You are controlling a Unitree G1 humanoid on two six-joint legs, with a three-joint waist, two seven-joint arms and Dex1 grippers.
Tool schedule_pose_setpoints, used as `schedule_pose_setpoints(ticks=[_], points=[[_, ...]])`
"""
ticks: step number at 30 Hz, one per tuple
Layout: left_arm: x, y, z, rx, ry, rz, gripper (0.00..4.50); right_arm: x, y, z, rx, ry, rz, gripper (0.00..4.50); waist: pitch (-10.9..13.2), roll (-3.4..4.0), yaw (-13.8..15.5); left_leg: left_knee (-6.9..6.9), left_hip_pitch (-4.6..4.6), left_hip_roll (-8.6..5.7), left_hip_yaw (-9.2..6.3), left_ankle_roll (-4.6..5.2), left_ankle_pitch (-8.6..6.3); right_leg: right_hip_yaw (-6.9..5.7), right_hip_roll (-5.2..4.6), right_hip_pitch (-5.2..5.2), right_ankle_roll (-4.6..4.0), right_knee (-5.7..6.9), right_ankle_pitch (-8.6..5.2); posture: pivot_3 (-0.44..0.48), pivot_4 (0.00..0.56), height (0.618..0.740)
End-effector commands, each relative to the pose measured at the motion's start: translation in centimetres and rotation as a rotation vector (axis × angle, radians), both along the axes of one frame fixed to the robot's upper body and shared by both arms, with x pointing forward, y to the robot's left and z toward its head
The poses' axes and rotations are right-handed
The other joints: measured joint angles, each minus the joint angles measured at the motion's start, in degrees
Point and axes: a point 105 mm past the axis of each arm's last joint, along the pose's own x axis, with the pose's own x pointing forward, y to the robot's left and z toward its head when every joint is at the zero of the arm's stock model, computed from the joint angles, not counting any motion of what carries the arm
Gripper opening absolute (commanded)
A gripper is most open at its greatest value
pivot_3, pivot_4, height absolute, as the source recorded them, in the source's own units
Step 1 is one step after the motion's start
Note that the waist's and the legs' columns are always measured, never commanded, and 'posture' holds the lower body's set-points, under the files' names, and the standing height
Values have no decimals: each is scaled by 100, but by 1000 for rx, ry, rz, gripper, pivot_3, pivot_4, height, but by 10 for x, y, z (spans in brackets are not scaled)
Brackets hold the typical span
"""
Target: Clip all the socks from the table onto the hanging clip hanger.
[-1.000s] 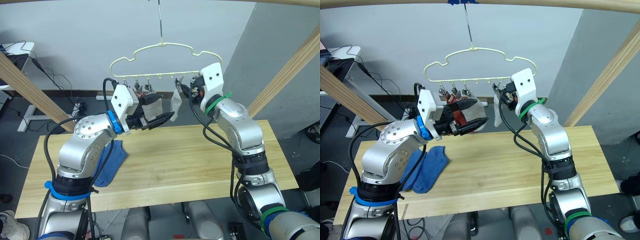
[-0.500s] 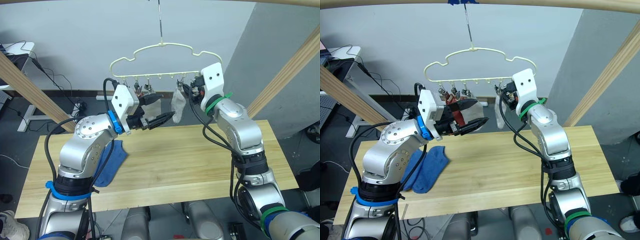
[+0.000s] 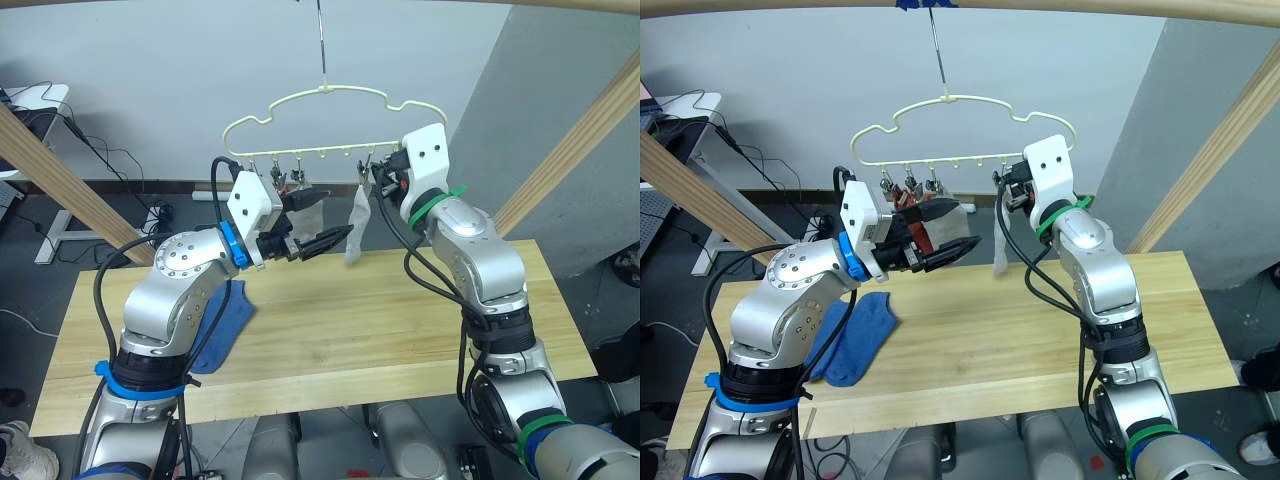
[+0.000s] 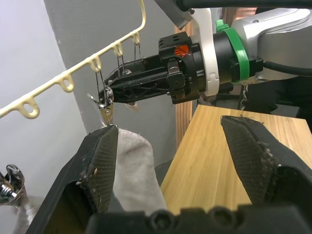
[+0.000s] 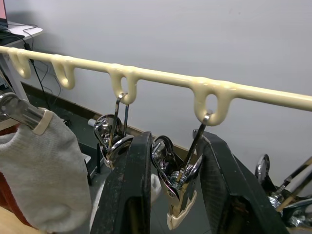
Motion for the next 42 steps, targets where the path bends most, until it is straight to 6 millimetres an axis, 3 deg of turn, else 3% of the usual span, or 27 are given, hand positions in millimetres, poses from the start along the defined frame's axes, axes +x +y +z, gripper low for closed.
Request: schedule_pose_setpoints(ticks=[1, 10, 24, 27, 34, 42], points=[[-4, -4, 10, -4, -49, -23, 3711, -6, -6, 10, 35, -36, -30, 1379, 0, 0, 0, 0, 0, 0, 0, 0, 0, 0, 0, 0, 0, 0, 0, -191, 256, 740], [-4, -5, 9, -5, -47, -28, 3711, -10, -9, 9, 126, 2, -84, 1379, 0, 0, -1, 2, 0, 0, 0, 0, 0, 0, 0, 0, 0, 2, 0, -196, 255, 740], [-4, -6, 10, -4, -51, -30, 3711, -13, -3, 7, 117, -4, -56, 1379, 0, 0, -5, 4, 0, 0, 0, 0, 0, 0, 0, 0, 0, 2, 0, -196, 251, 740], [-4, -6, 10, -4, -52, -31, 3711, -14, -2, 7, 115, -3, -53, 1917, 0, 0, -5, 4, 0, 0, 0, 0, 0, 0, 0, 0, 0, 2, 0, -196, 250, 740], [-5, -6, 10, -4, -52, -32, 3711, -14, -1, 5, 100, -2, -48, 4363, -1, 0, -8, 4, 0, 0, 0, 0, 0, 0, 0, 0, 0, 2, 0, -197, 249, 740], [-4, -6, 10, 0, -55, -33, 3711, -15, -3, 5, 105, -14, -75, 4476, -1, 0, -9, 4, 0, 0, 0, 0, 0, 0, 0, 0, 0, 2, 0, -198, 247, 740]])
